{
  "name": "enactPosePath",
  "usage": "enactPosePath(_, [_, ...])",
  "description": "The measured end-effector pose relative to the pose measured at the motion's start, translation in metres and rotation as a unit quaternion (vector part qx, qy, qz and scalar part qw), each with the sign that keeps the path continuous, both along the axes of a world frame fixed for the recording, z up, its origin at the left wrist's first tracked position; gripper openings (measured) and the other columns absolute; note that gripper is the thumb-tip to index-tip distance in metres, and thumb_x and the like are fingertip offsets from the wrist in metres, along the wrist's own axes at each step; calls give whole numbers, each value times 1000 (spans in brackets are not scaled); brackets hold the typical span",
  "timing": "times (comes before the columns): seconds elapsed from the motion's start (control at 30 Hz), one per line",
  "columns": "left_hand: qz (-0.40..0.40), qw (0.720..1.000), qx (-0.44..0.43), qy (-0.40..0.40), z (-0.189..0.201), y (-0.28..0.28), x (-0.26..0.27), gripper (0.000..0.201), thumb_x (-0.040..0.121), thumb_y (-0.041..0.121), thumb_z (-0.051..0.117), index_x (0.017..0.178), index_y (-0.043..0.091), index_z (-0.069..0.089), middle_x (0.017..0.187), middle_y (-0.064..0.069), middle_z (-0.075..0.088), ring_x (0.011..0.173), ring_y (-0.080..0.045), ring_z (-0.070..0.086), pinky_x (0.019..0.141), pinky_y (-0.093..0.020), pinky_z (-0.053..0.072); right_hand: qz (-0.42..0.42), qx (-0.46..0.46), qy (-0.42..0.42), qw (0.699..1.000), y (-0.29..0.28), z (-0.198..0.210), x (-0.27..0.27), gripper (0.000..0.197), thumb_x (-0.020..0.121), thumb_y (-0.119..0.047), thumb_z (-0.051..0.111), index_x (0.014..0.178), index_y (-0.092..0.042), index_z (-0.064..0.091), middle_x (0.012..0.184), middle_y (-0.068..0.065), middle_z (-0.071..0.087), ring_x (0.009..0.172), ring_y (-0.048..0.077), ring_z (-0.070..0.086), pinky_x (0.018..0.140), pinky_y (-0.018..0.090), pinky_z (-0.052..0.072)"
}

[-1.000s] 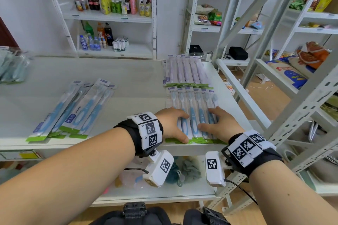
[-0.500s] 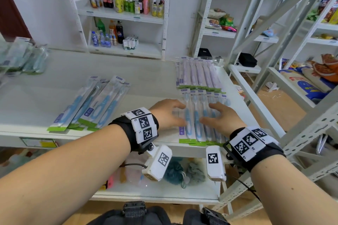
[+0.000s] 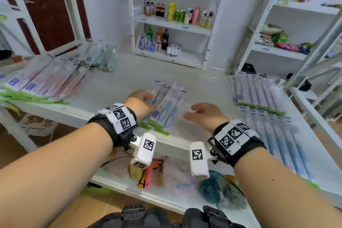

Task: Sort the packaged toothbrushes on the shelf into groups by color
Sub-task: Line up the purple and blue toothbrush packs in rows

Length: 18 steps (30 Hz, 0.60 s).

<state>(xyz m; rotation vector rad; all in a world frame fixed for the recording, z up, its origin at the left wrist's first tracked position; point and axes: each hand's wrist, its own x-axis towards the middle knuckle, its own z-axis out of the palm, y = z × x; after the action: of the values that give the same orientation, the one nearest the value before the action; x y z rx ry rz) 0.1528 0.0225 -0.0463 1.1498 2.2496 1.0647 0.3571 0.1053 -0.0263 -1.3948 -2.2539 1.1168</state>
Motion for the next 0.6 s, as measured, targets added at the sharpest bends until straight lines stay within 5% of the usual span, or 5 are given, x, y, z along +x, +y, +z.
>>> enactPosePath(0.1, [17, 999, -34, -1, -11, -14, -27, 54, 74, 25, 75, 124, 13, 56, 125, -9, 57, 109, -24, 57, 91, -28, 43, -9, -7, -20, 1000, -8, -9, -30, 55, 78, -42, 71, 124, -17, 54, 116, 2, 57, 89, 12, 53, 72, 22, 38])
enactPosePath(0.27, [-25, 997, -70, -15, -22, -23, -50, 67, 72, 33, 77, 129, 9, 50, 124, -9, 58, 108, -23, 57, 87, -26, 43, -21, -2, -89, 996, -16, -20, -69, 76, 77, -53, 67, 135, -10, 42, 135, 6, 49, 112, 22, 52, 78, 26, 36])
enactPosePath(0.37, [-40, 997, -58, -36, -28, -23, -58, 66, 74, 31, 75, 131, 8, 50, 125, -9, 58, 109, -22, 58, 88, -26, 43, -37, 19, -131, 990, -19, -24, -86, 83, 72, -63, 66, 129, -8, 45, 121, 7, 54, 91, 19, 55, 63, 25, 40])
enactPosePath(0.47, [-52, 998, -45, -11, -29, -24, -65, 43, 78, 28, 71, 116, 11, 62, 106, -6, 63, 102, -24, 61, 82, -26, 45, -39, 42, -193, 980, -20, -27, -94, 92, 68, -72, 61, 132, -9, 39, 126, 9, 46, 103, 25, 55, 73, 29, 44])
enactPosePath(0.6, [-66, 997, -32, 0, -30, -26, -81, 7, 83, 26, 62, 82, 18, 63, 77, -4, 61, 73, -26, 58, 53, -23, 38, -51, 55, -229, 970, -17, -28, -98, 92, 68, -72, 62, 130, -7, 41, 124, 11, 46, 101, 25, 55, 76, 30, 45])
